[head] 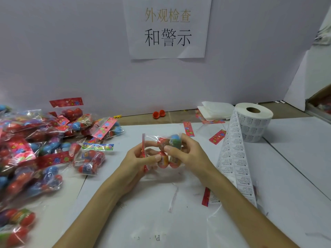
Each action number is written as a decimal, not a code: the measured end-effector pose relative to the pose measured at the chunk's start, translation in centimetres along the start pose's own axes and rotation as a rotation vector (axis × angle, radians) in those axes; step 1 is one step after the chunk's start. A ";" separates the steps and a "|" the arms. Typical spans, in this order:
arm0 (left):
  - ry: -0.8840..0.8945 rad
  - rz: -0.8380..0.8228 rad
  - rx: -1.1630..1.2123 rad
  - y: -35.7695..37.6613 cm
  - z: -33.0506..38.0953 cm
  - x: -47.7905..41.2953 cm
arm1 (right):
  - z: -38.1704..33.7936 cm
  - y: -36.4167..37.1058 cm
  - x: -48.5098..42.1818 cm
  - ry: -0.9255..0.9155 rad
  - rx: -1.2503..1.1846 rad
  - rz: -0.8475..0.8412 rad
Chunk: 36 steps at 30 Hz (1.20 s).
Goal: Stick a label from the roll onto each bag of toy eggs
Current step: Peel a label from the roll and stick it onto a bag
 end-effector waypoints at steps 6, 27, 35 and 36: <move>-0.010 0.006 -0.120 0.5 0.0 0.0 | -0.9 -0.5 0.1 -0.064 0.001 0.021; 0.103 0.214 -0.230 -0.5 0.9 0.5 | 1.1 -0.5 0.0 0.101 0.040 0.083; 0.128 0.147 -0.260 0.0 1.2 0.6 | 2.6 -0.4 0.3 0.281 0.001 -0.015; 0.125 0.130 -0.260 0.2 1.2 0.6 | 2.6 -0.1 0.5 0.302 0.013 -0.069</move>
Point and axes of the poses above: each hand's wrist, its own x-axis away from the middle knuckle, its own y-axis out of the palm, z = x × y, the point moved 10 cm from there along -x, towards the middle knuckle, and after that the axes turned 1 degree about z, right-handed, at the moved point
